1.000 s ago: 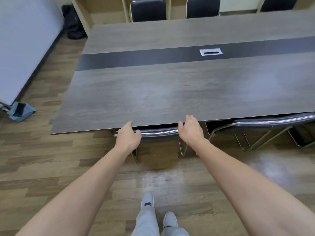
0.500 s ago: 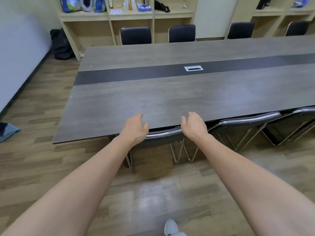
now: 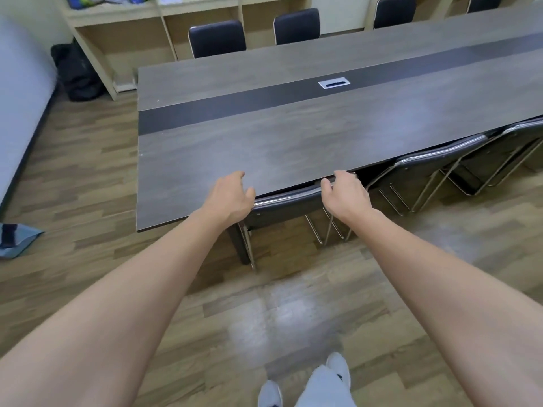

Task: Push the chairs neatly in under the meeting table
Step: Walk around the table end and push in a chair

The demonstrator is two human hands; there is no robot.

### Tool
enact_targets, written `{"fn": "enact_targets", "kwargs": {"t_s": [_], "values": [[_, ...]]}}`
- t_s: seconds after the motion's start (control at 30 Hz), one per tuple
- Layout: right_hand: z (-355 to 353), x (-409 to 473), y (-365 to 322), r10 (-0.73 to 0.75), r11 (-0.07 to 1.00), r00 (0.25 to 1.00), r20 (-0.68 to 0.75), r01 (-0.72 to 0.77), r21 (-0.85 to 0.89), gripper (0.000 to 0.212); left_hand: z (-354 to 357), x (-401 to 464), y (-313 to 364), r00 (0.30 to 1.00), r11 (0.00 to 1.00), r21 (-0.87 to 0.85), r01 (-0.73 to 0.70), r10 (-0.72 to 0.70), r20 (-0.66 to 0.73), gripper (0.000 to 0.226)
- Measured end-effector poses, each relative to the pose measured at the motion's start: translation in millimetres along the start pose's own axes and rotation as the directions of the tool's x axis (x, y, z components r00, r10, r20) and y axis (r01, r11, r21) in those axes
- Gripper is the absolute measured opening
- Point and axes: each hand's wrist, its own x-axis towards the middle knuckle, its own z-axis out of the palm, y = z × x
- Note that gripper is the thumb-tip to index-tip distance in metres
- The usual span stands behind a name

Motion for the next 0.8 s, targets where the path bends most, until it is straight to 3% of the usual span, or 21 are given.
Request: {"fn": "enact_targets", "kwargs": {"t_s": [0.47,0.8], "values": [[-25,-64,29,0.017,1.0,0.998,-0.065,-0.017,-0.007,0.045,17,-39,36,0.983,0.981,0.06,-0.182,0.18,0.045,0.054],[-51,-120,63,0.035,0.999,0.984,-0.176,-0.03,0.032,0.046,30,-69,65,0.888,0.885,0.076,-0.46,0.458,0.042,0.05]]}}
